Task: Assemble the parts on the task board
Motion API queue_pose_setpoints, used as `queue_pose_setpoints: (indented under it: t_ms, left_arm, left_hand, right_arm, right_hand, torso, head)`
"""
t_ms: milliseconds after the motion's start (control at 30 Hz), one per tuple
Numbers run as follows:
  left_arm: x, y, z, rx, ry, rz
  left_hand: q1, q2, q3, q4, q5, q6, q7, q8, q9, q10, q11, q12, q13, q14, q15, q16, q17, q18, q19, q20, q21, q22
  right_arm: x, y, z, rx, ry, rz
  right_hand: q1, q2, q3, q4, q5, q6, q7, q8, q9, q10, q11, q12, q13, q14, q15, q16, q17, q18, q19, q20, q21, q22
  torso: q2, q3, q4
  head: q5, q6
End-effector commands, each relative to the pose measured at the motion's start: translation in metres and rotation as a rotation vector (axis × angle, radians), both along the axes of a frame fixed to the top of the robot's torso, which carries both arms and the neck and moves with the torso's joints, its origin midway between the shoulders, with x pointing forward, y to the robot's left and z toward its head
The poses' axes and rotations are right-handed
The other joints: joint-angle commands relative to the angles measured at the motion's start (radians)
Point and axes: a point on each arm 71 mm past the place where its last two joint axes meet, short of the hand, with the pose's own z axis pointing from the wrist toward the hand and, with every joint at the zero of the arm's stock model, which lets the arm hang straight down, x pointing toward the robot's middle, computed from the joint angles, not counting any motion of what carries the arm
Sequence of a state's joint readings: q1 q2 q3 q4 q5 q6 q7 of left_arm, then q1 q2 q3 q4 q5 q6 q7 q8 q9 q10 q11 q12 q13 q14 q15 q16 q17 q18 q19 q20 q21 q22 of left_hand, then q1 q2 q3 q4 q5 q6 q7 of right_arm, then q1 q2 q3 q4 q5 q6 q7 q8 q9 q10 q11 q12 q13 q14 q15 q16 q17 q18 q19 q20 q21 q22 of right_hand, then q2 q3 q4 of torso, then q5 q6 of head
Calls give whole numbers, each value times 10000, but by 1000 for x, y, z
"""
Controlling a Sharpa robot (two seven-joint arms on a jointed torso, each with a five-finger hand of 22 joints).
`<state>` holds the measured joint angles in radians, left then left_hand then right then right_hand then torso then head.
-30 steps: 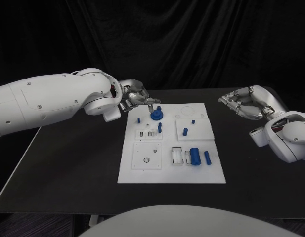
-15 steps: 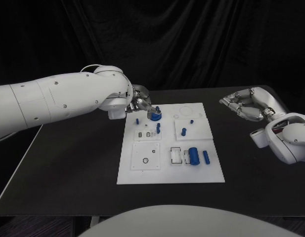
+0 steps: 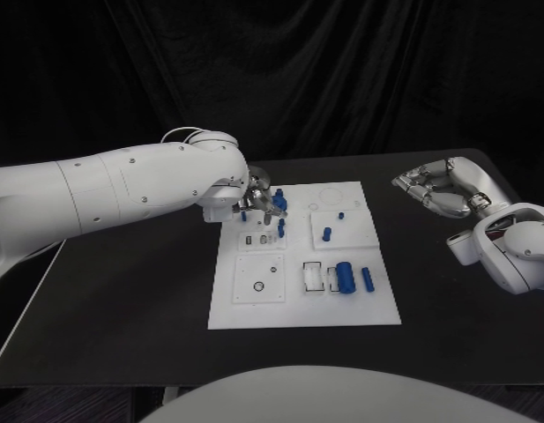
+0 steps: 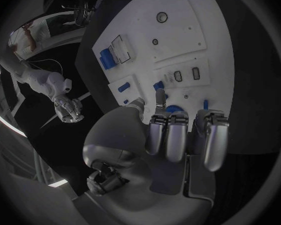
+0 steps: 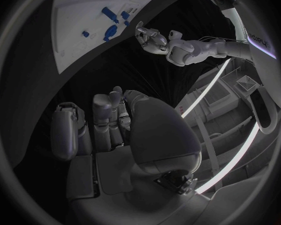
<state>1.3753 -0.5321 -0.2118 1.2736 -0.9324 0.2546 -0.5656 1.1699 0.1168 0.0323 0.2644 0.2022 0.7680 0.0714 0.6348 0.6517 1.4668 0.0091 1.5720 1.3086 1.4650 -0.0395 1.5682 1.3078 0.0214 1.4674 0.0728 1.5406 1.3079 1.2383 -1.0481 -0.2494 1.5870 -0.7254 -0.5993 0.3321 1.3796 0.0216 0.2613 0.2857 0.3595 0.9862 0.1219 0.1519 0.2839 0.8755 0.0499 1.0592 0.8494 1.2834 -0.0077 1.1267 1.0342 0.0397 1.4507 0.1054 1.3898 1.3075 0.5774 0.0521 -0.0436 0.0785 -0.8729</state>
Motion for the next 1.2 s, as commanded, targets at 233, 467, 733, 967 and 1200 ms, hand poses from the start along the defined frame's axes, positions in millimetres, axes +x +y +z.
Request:
queue_pose_setpoints:
  t_ms: [233,467,733,967,1200]
  left_arm:
    - [1,-3,-12,-113,-239,478]
    - [1,-6,-15,-301,-337,510]
    - [2,-4,-19,-480,-515,726]
    - [2,-3,-24,-429,-423,755]
    - [1,-3,-30,-392,-316,808]
  left_hand:
    - [246,-77,153,-201,424,262,-41,-411,171,1040,-135,-12,2622,1058,-146,26,2630,39,270,-126,-37,1632]
    - [125,-83,157,-105,356,245,11,-765,201,1040,-99,-12,2622,1058,-129,26,2630,95,107,-126,-134,1401]
    - [124,-103,187,-114,412,282,31,-983,235,1040,-81,-12,2622,1058,-114,26,2630,133,1,-112,-206,1248]
    - [102,-103,196,-102,418,321,38,-1075,250,1040,-72,-12,2622,1058,-107,26,2630,146,-35,-106,-235,1195]
    - [87,-105,202,-97,417,372,36,-1126,267,1040,-71,-12,2622,1058,-105,26,2630,163,-83,-102,-267,1127]
  right_arm:
    - [-2,-1,-4,-12,152,-77]
    - [-2,-2,-5,-23,219,-79]
    - [-2,-2,-5,-20,207,-82]
    - [-1,-2,-6,-38,276,-98]
    - [-1,-2,-7,-54,337,-101]
  right_hand:
    - [25,2,61,58,17,-11,38,25,5,-22,63,-69,-71,-79,30,-42,-16,94,-78,-4,-58,1975]
    - [31,-6,72,43,29,-24,35,19,3,-55,60,-96,-111,-76,32,-38,-11,97,-87,-2,-73,1971]
    - [54,-12,101,24,59,-45,34,11,-1,-90,57,-128,-159,-63,31,-17,13,103,-100,0,-95,1964]
    - [60,-14,112,21,71,-53,36,7,-3,-105,58,-141,-181,-49,30,3,35,104,-99,0,-97,1964]
    - [72,-18,129,16,86,-69,40,0,-6,-118,59,-155,-205,-38,29,17,47,112,-118,-1,-129,1953]
  torso:
    - [120,48,-107]
    - [123,68,-106]
    - [102,88,-118]
    - [87,114,-122]
    - [68,116,-110]
  head:
    - [125,3]
    - [144,3]
    - [145,3]
    - [142,3]
    - [123,3]
